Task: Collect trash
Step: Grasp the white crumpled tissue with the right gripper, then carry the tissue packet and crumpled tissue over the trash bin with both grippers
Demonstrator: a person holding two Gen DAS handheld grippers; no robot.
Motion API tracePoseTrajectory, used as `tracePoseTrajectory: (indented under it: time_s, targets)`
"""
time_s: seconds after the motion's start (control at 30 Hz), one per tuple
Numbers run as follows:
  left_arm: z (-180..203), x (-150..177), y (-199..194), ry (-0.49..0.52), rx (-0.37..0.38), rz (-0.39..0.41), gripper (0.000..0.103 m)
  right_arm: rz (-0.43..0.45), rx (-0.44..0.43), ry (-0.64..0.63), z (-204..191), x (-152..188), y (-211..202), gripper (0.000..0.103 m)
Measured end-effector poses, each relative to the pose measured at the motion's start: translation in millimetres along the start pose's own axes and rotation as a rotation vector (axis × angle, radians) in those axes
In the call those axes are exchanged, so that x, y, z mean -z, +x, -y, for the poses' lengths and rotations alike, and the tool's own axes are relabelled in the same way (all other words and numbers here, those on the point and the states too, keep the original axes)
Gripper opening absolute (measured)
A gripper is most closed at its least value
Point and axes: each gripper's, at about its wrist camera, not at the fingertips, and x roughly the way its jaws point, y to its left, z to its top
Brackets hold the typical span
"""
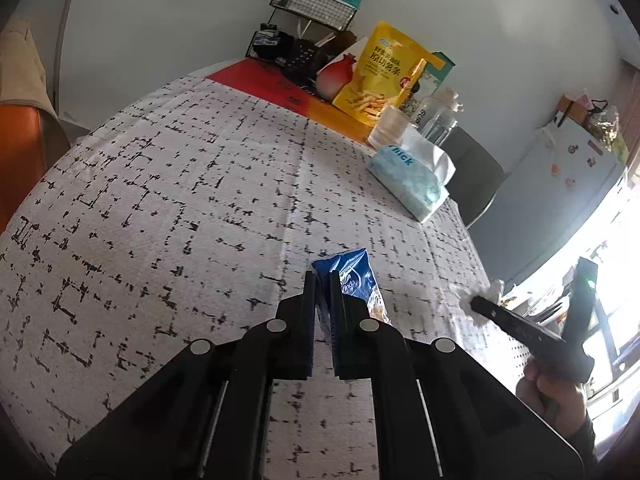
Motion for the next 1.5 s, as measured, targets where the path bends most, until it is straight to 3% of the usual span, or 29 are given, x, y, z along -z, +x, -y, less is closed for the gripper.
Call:
tracePoseTrajectory:
  time_s: [0.4,0.77,1.5]
  targets:
    - [65,15,-23,0.09,0.081,0.014,0.007,0.141,-0.056,0.11,31,52,-116,0.015]
    - [154,42,-13,0.221,0.172,-0.031,0.007,0.234,0.085,0.224,112,103,-194,0.015]
    - [345,116,54,0.516,0.321,-0.176,0.007,0.26,0.219,0.473,259,180,-229,0.016]
